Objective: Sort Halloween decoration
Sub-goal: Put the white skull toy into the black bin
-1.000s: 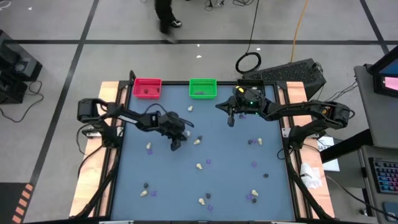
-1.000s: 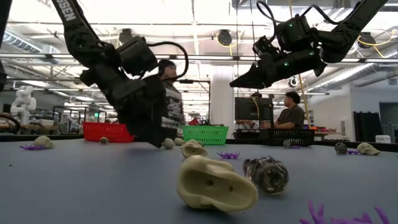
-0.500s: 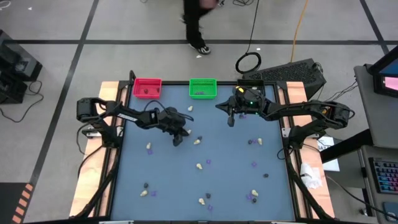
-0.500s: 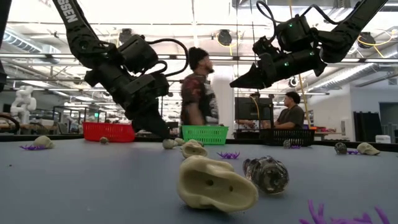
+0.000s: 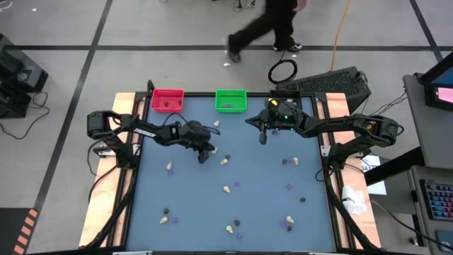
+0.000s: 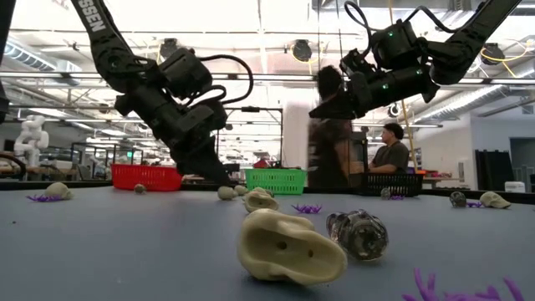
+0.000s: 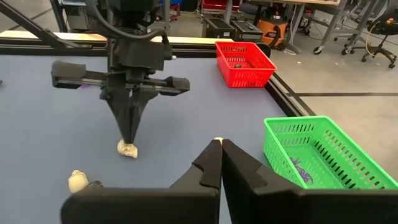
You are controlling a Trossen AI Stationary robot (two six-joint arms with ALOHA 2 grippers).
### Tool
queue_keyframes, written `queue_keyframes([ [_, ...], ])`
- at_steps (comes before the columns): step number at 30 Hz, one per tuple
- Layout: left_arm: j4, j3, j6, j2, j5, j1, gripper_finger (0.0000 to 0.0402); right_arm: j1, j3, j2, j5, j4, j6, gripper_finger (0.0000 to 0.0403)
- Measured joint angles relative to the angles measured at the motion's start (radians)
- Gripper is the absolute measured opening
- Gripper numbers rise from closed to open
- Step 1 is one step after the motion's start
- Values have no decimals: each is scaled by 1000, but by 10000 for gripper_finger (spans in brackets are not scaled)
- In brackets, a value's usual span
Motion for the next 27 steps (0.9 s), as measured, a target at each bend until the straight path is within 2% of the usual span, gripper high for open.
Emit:
queue_keyframes([
  [12,-39,-1,30,1,-86,1,8,0,0,0,0,0,-2,0],
  [27,-12,0,53,-43,-71,7,8,0,0,0,0,0,-2,0],
])
